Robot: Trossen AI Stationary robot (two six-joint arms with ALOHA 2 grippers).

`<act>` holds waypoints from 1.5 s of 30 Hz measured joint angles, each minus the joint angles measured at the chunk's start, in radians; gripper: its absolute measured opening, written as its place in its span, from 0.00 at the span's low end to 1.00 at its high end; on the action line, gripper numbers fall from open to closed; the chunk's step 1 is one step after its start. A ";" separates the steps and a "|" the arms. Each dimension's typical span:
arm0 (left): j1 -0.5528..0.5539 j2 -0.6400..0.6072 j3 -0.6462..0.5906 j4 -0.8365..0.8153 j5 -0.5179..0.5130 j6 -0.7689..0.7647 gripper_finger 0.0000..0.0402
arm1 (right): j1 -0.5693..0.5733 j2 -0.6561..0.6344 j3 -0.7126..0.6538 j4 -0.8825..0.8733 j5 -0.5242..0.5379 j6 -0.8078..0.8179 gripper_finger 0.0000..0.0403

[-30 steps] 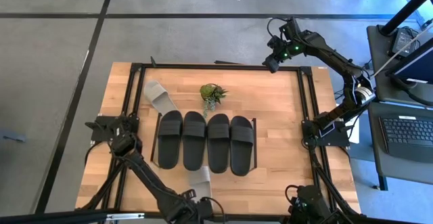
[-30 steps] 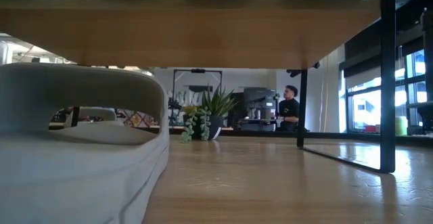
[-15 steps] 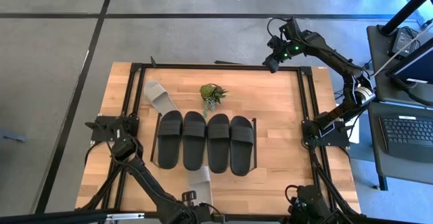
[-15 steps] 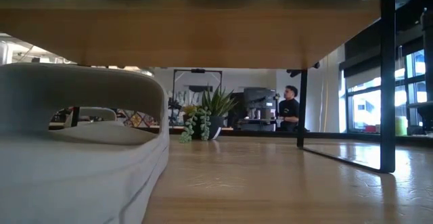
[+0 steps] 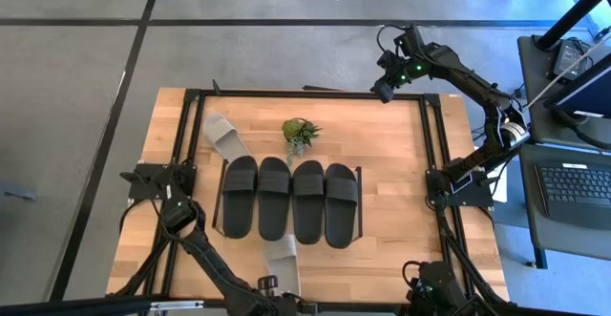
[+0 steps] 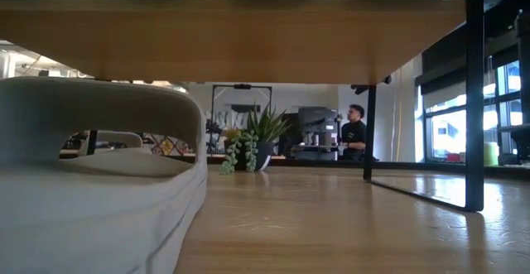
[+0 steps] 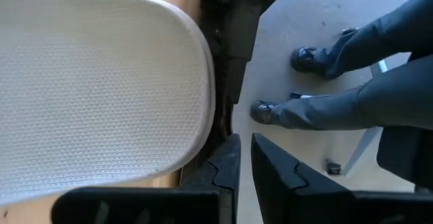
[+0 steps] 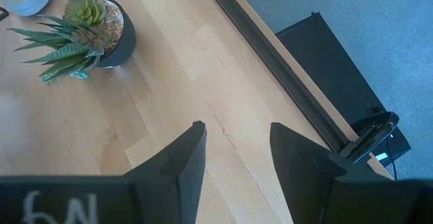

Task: Pick and place slides into the shelf
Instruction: Put the gray slide under the shelf

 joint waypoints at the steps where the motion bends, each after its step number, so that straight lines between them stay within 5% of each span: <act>1: 0.000 0.001 0.000 -0.001 -0.005 -0.005 0.07 | 0.000 0.000 0.000 0.001 0.000 0.000 0.41; 18: 0.012 0.004 0.000 -0.368 -0.110 -0.367 0.07 | 0.000 0.000 0.000 0.001 0.000 0.003 0.41; 45: 0.137 0.004 0.000 -0.648 -0.263 -0.370 0.07 | 0.000 0.000 0.000 0.031 0.000 -0.001 0.41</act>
